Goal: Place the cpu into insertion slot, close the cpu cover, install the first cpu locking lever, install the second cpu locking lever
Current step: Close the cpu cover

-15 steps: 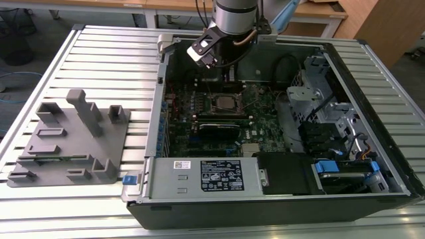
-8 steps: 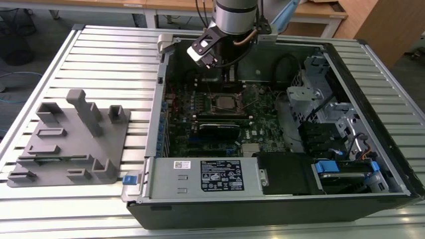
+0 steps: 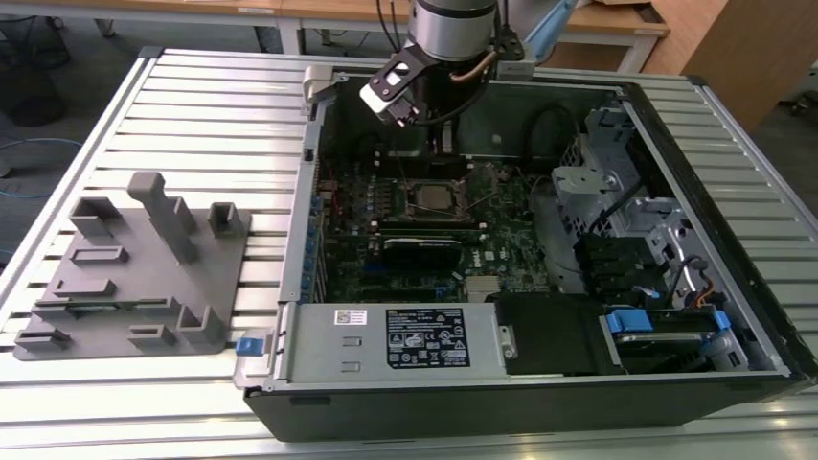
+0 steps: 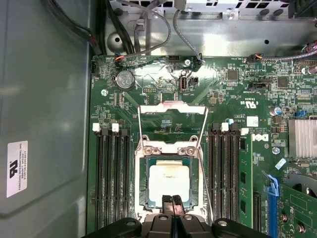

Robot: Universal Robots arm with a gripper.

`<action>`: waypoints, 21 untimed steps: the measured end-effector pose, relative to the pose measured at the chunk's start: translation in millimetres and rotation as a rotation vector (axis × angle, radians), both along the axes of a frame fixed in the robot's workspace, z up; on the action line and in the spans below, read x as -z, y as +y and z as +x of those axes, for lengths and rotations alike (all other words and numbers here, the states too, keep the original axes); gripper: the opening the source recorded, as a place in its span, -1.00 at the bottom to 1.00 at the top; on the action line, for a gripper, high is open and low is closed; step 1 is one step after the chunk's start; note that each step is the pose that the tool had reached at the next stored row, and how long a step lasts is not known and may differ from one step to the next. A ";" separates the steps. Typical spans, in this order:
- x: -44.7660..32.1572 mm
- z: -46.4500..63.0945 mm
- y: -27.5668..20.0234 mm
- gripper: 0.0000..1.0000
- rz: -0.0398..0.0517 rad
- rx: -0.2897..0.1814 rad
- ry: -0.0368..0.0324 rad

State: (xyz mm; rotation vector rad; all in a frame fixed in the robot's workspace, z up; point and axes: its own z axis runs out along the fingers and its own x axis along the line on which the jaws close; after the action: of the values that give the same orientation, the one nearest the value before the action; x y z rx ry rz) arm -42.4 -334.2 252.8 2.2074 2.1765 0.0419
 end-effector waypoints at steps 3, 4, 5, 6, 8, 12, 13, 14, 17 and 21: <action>-0.2 0.0 0.0 -0.79 -0.0001 0.000 0.0001; -0.2 0.0 0.0 -0.79 -0.0002 0.000 0.0001; -0.2 0.3 0.0 -0.79 -0.0002 0.000 0.0001; -0.3 0.7 -0.1 -0.79 -0.0003 0.000 0.0002; -0.2 2.2 0.0 -0.79 -0.0003 0.000 0.0001; -0.1 8.6 0.0 -0.79 -0.0002 0.000 0.0001; -0.1 10.7 0.0 -0.79 -0.0002 0.000 0.0001; -0.1 12.5 0.0 -0.79 -0.0001 0.000 0.0001; -0.1 13.5 -0.1 -0.79 -0.0001 0.000 0.0001; -0.9 13.6 0.0 -0.79 -0.0002 0.000 0.0001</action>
State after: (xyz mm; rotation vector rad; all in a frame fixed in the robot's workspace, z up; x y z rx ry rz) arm -28.7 -334.2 253.7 2.2073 2.1765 0.0415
